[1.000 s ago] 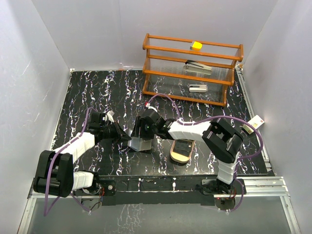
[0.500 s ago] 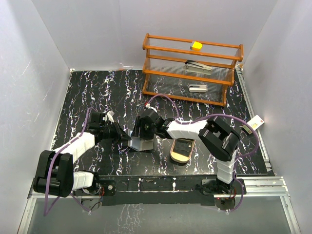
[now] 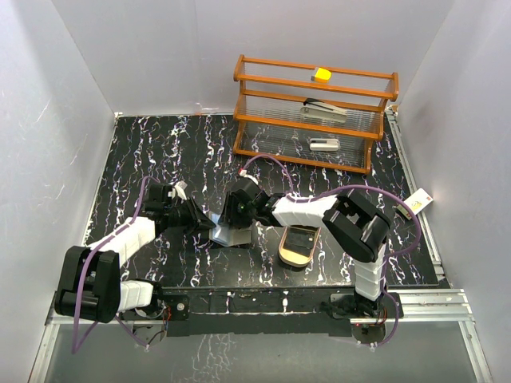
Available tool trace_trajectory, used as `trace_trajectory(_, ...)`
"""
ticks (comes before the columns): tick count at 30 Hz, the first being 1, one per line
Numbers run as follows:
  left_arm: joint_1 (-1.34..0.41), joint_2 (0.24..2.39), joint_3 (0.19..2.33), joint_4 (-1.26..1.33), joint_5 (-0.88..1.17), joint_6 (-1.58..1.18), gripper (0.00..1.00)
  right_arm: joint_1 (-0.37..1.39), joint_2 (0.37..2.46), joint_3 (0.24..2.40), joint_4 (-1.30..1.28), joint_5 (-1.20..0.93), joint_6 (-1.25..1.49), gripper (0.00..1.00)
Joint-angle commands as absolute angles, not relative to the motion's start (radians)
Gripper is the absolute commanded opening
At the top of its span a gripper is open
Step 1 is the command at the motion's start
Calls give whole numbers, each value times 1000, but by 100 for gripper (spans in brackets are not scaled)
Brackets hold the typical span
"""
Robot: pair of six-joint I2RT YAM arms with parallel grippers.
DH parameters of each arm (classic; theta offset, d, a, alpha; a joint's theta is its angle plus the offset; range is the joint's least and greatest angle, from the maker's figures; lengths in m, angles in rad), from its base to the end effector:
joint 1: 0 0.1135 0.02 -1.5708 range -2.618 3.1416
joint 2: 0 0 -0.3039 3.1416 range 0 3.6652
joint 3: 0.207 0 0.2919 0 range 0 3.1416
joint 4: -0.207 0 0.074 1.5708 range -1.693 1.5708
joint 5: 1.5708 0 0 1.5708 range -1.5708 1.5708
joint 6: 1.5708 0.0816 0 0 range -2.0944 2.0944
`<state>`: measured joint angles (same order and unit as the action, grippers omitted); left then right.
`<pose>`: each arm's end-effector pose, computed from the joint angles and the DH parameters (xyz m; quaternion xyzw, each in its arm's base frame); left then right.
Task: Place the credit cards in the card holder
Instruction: Turn over the card slot in the card holder.
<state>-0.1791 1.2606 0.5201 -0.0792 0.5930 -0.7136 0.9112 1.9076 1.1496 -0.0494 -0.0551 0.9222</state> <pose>0.2627 -0.0939 0.1509 -0.1316 0.8864 -0.3966 0.1991 0.2885 0.3794 0.1352 -0.0052 0.9277 0.3111 0.2063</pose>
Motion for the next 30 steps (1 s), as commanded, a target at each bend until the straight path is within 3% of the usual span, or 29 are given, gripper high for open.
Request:
trace_trajectory(1,-183,1260,504,-45,643,-723,21,911,1906,1136,-14,-54,923,38)
trace_trajectory(12,-184,1283,494,-21,637,-730,17,905,1878,1096,12,-61,918,32)
trace_trajectory(17,-183,1281,487,-9,640,-733,1,895,1855,1071,10,-55,908,30)
trace_trajectory(30,-184,1247,494,6,692,-750,0,892,1748,1090,-391,249,739,33)
